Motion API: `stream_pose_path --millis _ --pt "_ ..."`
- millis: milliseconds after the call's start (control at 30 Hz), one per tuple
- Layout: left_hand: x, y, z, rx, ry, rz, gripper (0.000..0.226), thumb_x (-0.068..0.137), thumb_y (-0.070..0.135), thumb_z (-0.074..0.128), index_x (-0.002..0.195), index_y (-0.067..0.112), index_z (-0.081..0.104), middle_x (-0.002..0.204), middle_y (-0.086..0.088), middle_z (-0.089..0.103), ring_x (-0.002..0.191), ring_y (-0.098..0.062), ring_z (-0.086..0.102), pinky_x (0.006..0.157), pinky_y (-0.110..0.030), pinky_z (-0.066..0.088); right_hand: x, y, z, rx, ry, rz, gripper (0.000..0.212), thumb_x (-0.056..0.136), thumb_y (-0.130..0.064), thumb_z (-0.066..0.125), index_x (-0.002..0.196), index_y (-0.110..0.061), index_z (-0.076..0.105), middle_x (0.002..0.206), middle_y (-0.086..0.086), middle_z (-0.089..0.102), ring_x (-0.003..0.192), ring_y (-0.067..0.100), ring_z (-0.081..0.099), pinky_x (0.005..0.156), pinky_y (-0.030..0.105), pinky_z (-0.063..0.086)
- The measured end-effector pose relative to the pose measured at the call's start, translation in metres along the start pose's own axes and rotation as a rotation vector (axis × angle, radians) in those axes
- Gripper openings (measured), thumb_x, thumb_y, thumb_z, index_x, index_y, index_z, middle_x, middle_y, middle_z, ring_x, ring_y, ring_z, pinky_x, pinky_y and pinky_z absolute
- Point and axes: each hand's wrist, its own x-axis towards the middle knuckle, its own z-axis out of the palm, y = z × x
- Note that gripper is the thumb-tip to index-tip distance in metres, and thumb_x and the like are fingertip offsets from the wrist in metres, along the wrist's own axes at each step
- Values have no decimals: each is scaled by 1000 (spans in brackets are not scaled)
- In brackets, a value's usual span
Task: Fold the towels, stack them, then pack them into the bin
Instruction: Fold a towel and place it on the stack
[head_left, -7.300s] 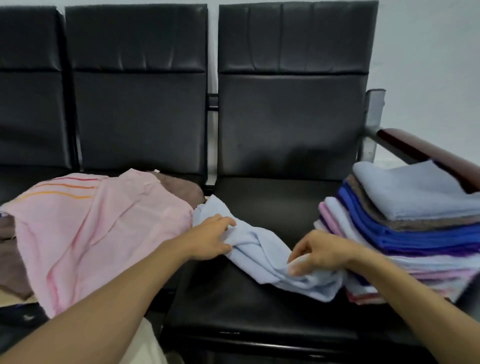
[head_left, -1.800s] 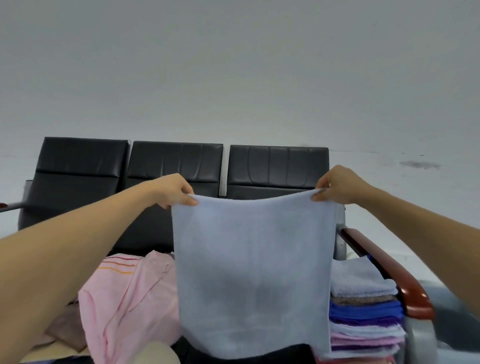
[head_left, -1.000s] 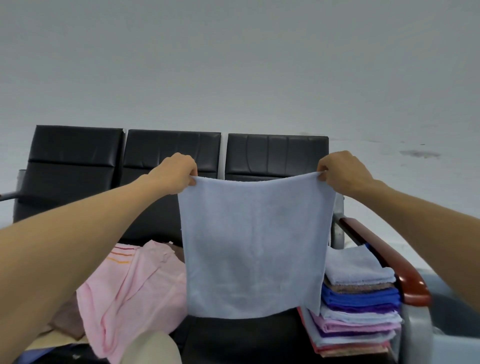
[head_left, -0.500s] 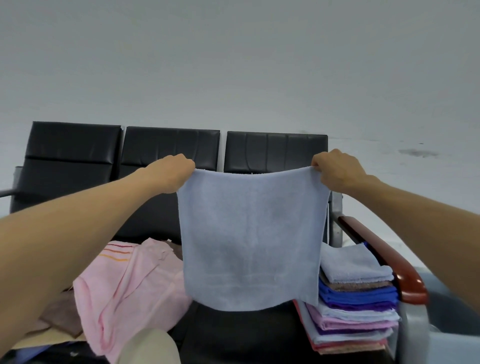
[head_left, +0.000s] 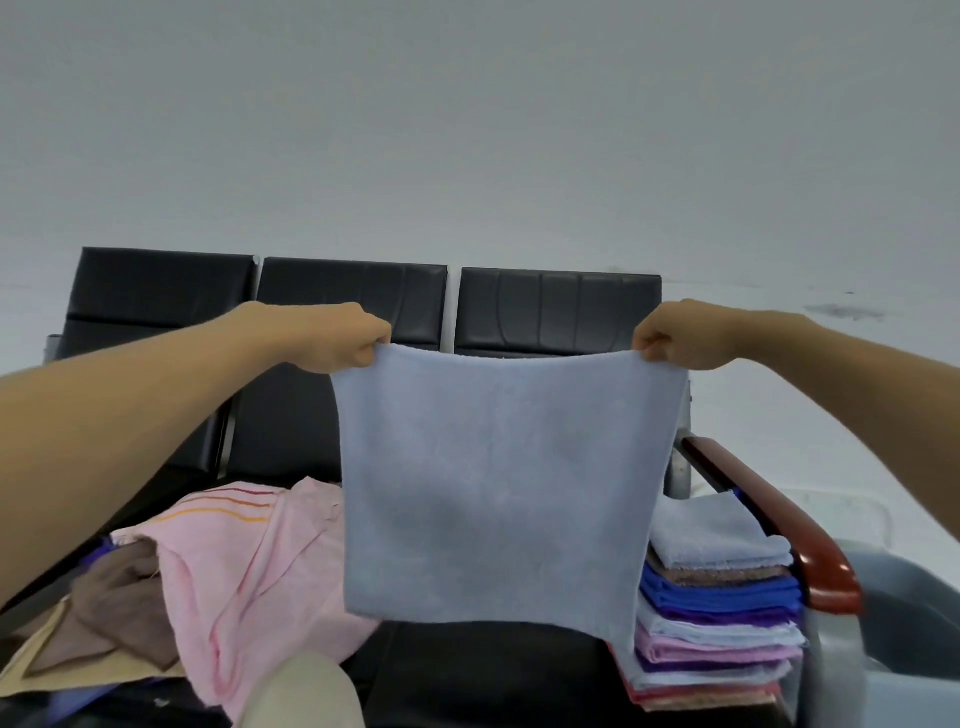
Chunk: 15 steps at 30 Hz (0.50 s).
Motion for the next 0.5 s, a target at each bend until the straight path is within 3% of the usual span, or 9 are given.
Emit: stream_pose_path --millis 100,267,400,500 --pt "9 3 7 47 0 4 20 92 10 39 75 19 40 72 -1 43 62 -17 36 58 -30 31 8 0 7 1 -6 -4 25 95 -11 48 75 -24 54 79 -10 55 83 19 50 69 25 36" --pt "46 9 64 346 -36 35 9 96 18 36 98 15 45 77 2 42 65 -18 42 52 -28 28 41 4 62 2 -56 4 19 95 -11 47 92 -13 66 91 1 61 87 22 55 77 29 42" --pt "86 14 140 472 -20 70 16 92 7 39 105 14 46 72 3 45 58 -17 41 63 -30 35 73 5 137 -11 -114 52 25 92 -11 44 99 -17 68 101 5 65 93 26 58 77 34 47" --pt "101 22 196 446 -6 64 17 88 2 45 101 13 44 77 2 49 69 -23 49 68 -29 32 86 1 195 -61 -130 69 25 92 -13 44 102 -21 65 104 7 62 91 27 56 74 33 44"
